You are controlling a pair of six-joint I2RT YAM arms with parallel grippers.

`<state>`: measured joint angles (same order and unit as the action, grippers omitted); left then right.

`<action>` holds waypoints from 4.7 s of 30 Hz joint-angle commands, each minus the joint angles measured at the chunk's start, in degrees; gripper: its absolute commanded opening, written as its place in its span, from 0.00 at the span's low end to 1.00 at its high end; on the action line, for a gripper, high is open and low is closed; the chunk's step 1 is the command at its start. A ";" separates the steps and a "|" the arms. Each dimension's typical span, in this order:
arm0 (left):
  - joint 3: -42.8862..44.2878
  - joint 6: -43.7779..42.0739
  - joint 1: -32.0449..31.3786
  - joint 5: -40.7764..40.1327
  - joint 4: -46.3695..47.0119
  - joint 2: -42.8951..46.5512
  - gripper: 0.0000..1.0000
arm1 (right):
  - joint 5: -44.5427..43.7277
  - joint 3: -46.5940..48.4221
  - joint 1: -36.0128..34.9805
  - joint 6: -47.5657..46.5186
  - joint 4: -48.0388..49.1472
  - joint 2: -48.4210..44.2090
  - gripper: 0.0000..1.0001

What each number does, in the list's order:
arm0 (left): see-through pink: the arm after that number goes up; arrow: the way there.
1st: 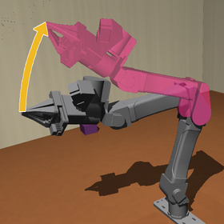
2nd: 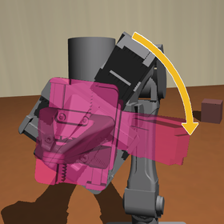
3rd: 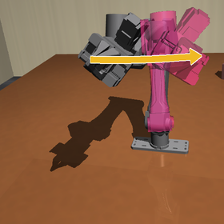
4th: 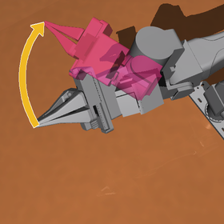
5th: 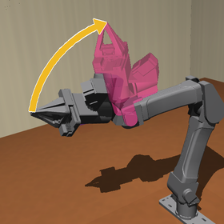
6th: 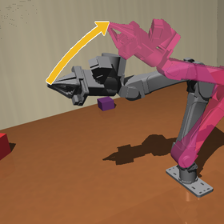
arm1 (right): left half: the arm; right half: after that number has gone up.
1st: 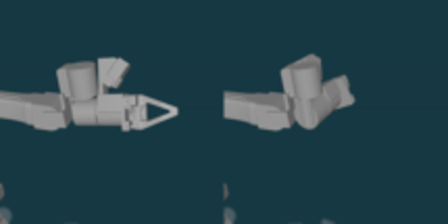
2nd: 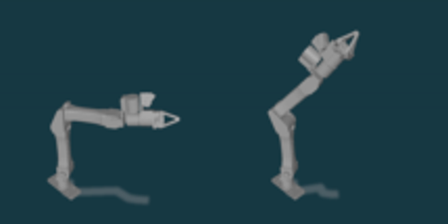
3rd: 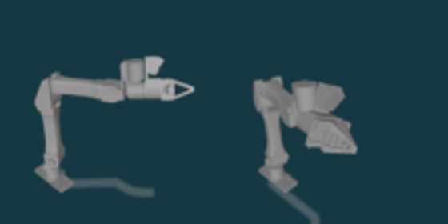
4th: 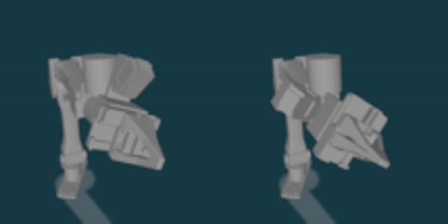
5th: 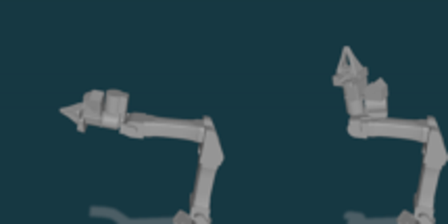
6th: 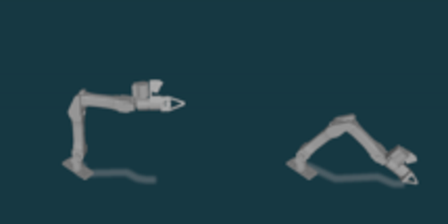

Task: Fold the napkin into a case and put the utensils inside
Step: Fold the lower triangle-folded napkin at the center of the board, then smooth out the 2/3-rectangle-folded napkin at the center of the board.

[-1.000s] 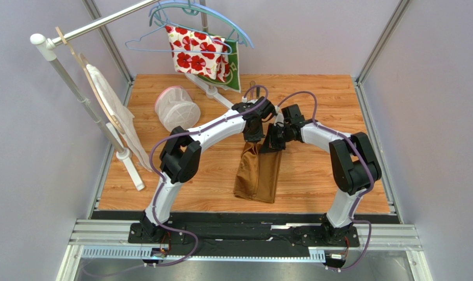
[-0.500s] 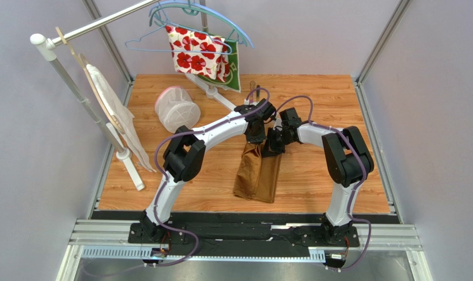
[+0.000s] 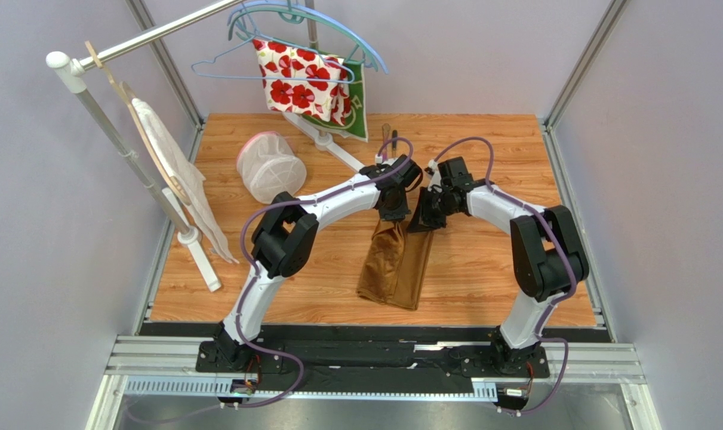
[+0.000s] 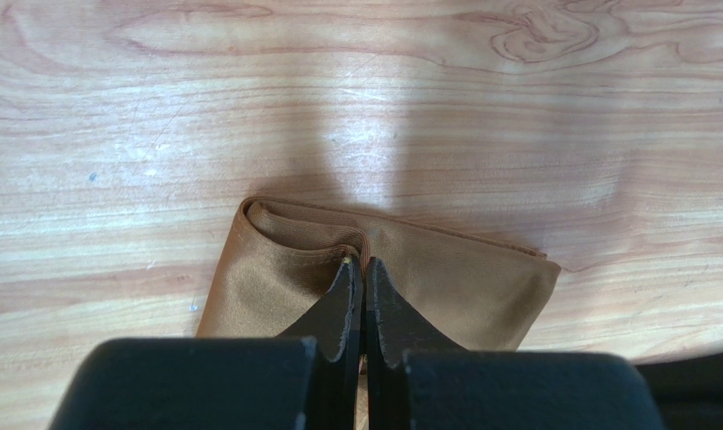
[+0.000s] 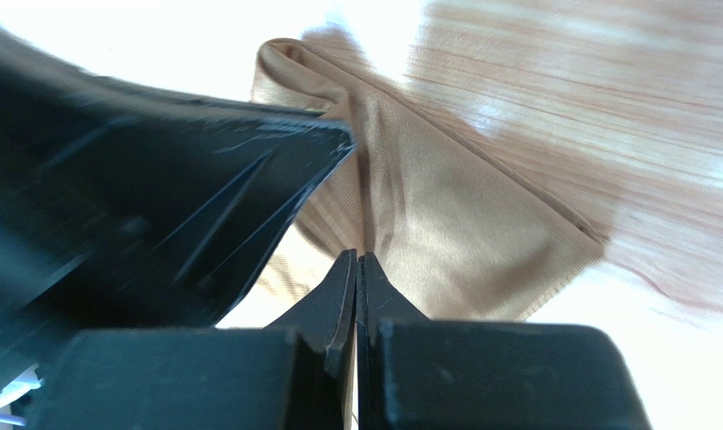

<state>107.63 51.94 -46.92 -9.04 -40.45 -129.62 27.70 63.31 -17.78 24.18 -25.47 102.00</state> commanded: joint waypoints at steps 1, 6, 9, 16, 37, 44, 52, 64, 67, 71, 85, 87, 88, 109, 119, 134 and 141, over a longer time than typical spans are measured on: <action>-1.37 0.70 -0.28 0.95 4.40 -0.46 0.00 | -1.34 -0.73 0.47 0.07 -1.42 -4.52 0.00; -4.70 -0.26 -0.37 1.39 8.36 1.82 0.16 | -1.16 -3.19 0.47 -0.80 -1.42 -6.89 0.00; -6.38 -0.61 -0.19 2.09 10.73 3.41 0.25 | -1.07 -5.64 0.47 -1.24 -1.33 -9.35 0.00; -7.79 -1.49 -0.02 4.11 12.93 7.53 0.39 | -1.16 -9.17 0.47 -2.39 -1.24 -13.40 0.00; -41.62 -16.17 0.77 26.35 25.50 34.96 0.04 | 5.76 -1.17 0.03 0.16 1.91 -5.25 0.01; -48.48 -15.12 0.07 26.96 31.39 33.39 0.00 | 10.61 1.11 -1.03 3.06 6.40 0.82 0.00; -52.96 -12.75 -2.12 28.55 37.37 29.43 0.00 | 9.21 3.21 0.02 2.01 7.99 6.98 0.00; -56.31 -11.07 -4.67 27.23 40.09 27.23 0.00 | 8.42 7.35 4.07 -2.83 5.96 13.57 0.00; -55.43 -11.07 -4.94 26.97 40.09 27.58 0.00 | 7.37 8.06 4.25 -3.18 5.87 14.90 0.00; -53.94 -10.99 -4.94 28.11 36.94 31.25 0.00 | 7.80 9.38 4.33 -3.27 5.44 15.52 0.00; -55.25 -13.45 -3.63 28.20 30.51 37.42 0.03 | 5.61 2.27 0.57 -2.74 -3.79 0.33 0.19; -56.39 -13.53 -3.01 28.11 30.51 38.91 0.03 | 7.00 -1.25 -0.84 -2.22 -3.18 -1.53 0.22; -56.74 -13.62 -2.57 28.37 30.69 39.44 0.02 | 7.10 -2.21 -2.77 -2.04 -2.66 -3.02 0.25; -58.68 -14.59 4.38 38.92 36.66 33.65 0.01 | 8.24 -17.69 -9.04 1.48 8.15 -1.98 0.00; -65.53 -12.22 5.78 43.74 49.13 28.82 0.00 | 7.98 -18.49 -7.71 0.86 8.78 -1.36 0.00; -71.78 -12.74 5.70 45.68 54.16 35.49 0.10 | 8.07 -16.55 -7.36 0.60 7.98 0.57 0.00; -73.70 -8.36 5.61 48.58 61.43 34.35 0.09 | 7.80 -16.02 -7.36 -0.01 7.11 0.92 0.00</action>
<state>35.27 41.89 -40.91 37.56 15.51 -95.42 43.00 46.89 -25.41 27.11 -18.00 101.41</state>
